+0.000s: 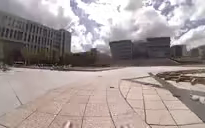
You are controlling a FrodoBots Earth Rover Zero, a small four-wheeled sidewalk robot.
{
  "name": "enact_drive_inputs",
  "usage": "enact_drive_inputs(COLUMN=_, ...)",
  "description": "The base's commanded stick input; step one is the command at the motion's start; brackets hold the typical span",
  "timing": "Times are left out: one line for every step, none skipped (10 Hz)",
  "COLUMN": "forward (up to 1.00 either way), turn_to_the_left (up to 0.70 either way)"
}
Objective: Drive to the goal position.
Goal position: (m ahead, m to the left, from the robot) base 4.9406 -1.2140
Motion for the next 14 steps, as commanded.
enact_drive_inputs(forward=0.7, turn_to_the_left=-0.34)
enact_drive_inputs(forward=0.7, turn_to_the_left=-0.34)
enact_drive_inputs(forward=0.7, turn_to_the_left=-0.35)
enact_drive_inputs(forward=0.7, turn_to_the_left=-0.34)
enact_drive_inputs(forward=0.7, turn_to_the_left=-0.31)
enact_drive_inputs(forward=0.7, turn_to_the_left=-0.19)
enact_drive_inputs(forward=0.7, turn_to_the_left=-0.12)
enact_drive_inputs(forward=0.7, turn_to_the_left=-0.06)
enact_drive_inputs(forward=0.7, turn_to_the_left=0.0)
enact_drive_inputs(forward=0.7, turn_to_the_left=0.0)
enact_drive_inputs(forward=0.7, turn_to_the_left=0.0)
enact_drive_inputs(forward=0.7, turn_to_the_left=0.0)
enact_drive_inputs(forward=0.7, turn_to_the_left=0.0)
enact_drive_inputs(forward=0.7, turn_to_the_left=0.0)
